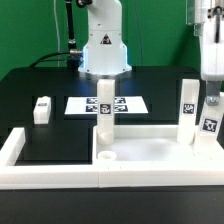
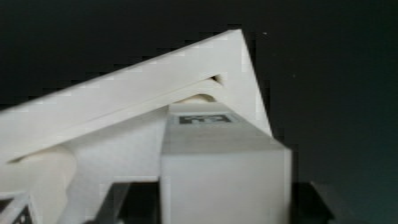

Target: Assemble desk

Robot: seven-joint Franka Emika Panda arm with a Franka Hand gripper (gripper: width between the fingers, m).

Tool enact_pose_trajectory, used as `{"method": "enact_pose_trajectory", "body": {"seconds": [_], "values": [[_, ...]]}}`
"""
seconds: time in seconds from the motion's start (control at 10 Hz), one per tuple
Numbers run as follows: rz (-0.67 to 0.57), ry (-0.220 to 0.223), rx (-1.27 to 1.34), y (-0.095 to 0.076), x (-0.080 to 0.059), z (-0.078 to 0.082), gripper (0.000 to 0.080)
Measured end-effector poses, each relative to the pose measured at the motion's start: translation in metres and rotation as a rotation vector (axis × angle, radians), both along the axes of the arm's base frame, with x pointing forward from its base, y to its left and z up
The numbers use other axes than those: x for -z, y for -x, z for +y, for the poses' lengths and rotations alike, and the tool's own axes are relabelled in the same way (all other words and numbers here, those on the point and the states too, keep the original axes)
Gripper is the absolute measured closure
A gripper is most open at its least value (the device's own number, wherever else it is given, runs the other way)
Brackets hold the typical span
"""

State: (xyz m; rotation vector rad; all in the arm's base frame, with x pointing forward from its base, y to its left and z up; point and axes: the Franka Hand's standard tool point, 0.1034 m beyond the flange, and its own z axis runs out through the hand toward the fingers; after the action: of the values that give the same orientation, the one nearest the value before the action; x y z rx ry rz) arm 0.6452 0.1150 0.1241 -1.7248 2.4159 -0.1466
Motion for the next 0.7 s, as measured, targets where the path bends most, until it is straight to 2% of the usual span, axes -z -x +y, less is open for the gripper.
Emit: {"method": "enact_pose_trajectory", "body": {"seconds": [0.1, 0.2, 0.3, 0.4, 0.5, 0.7], "values": [[0.0, 0.004, -0.018, 0.0, 0.001, 0.0, 0.0494], [0.007, 0.025, -0.084, 0.001, 0.001, 0.0, 0.0322], [0.049, 0.095, -0.331, 0.005, 0.002, 0.0, 0.0195], [0.065, 0.113, -0.436, 0.007, 0.002, 0.005, 0.0195], [0.084, 0.121, -0.51, 0.011, 0.003, 0.009, 0.0159], [0.079, 0.141, -0.632, 0.01, 0.003, 0.007, 0.0151]]}}
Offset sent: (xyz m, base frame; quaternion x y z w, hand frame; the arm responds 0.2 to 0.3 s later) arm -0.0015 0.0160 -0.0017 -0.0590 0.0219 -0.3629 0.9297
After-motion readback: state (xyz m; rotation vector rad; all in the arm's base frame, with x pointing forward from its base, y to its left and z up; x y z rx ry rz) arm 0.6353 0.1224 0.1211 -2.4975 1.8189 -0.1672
